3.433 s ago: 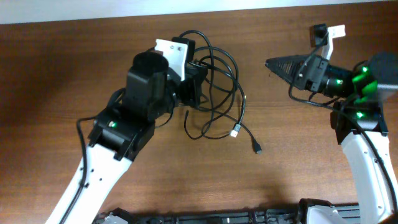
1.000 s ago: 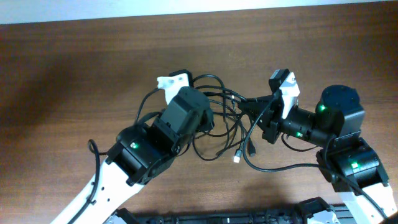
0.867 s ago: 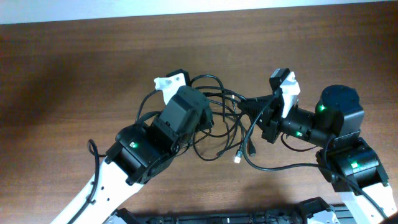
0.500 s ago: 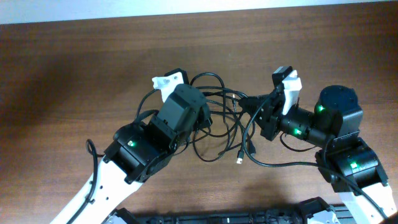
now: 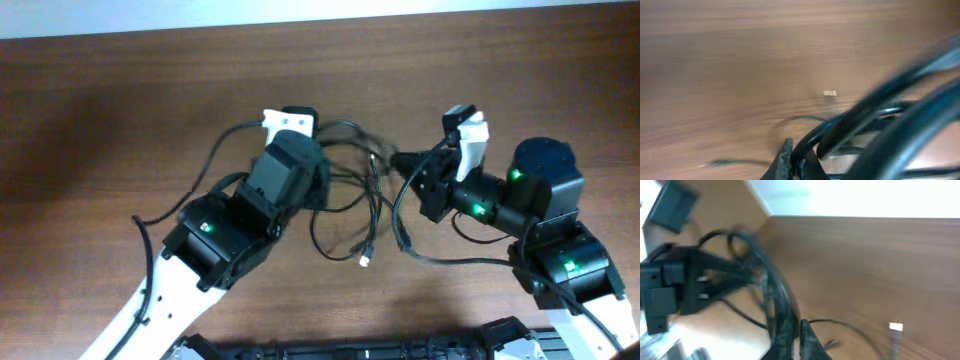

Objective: Untangle cables

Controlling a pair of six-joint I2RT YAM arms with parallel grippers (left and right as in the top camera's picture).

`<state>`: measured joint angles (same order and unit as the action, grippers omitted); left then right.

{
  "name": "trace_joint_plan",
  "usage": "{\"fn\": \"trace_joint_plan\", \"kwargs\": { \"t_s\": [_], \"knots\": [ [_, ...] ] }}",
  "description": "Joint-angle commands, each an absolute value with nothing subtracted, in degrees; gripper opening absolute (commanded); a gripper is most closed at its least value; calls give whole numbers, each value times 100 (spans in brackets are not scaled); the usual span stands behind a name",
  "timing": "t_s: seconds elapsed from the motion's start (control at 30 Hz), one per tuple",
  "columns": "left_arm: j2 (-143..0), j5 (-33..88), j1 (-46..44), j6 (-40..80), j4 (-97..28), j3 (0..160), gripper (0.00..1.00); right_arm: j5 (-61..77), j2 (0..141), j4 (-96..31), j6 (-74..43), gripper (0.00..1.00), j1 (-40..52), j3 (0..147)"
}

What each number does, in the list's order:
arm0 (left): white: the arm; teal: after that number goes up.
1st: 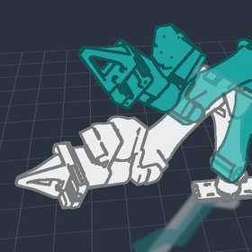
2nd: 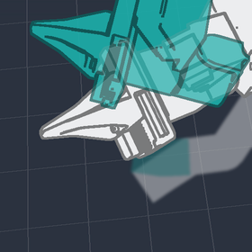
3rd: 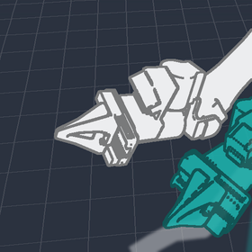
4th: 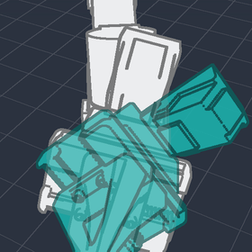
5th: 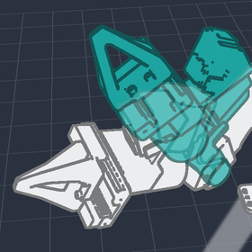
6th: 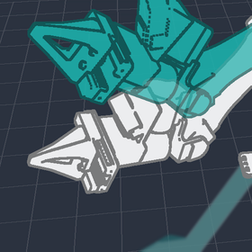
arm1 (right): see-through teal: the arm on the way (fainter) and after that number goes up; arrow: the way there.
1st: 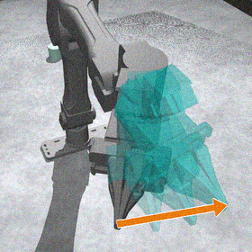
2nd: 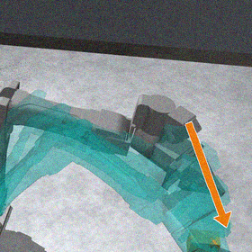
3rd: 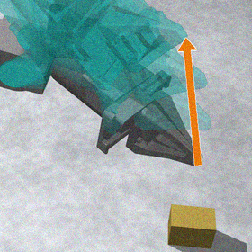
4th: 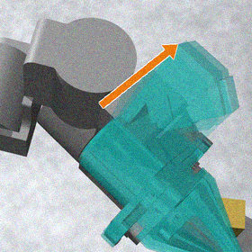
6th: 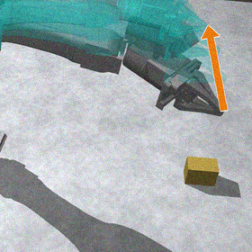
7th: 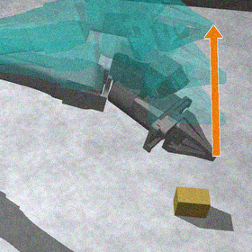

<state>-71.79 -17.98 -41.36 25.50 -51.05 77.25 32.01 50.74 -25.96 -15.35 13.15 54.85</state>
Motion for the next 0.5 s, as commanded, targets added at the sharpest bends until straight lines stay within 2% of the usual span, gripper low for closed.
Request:
{"fn": "trace_joint_plan", "kwargs": {
  "t_s": [0.0, 0.23, 0.27, 0.37, 0.47],
  "knots": [
    [-7089, -3297, -3833, 1695, -5196, 7730, 0, 2606, 4960, -2624, -1575, 4, 1192, 5531],
    [-7089, -3107, -3835, 1686, -5100, 7730, 0, 2609, 4960, -2683, -1531, 5, 1194, 5531],
    [-7089, -3004, -3835, 1688, -5096, 7730, 0, 2611, 4960, -2727, -1428, 15, 1194, 5531],
    [-7089, -2305, -3835, 1688, -4919, 7730, 0, 2751, 4980, -2930, -827, 66, 1199, 5531],
    [-7089, -1194, -3835, 1686, -4458, 7730, 0, 3361, 5070, -3074, -134, 80, 1199, 5531]
  ]
}}
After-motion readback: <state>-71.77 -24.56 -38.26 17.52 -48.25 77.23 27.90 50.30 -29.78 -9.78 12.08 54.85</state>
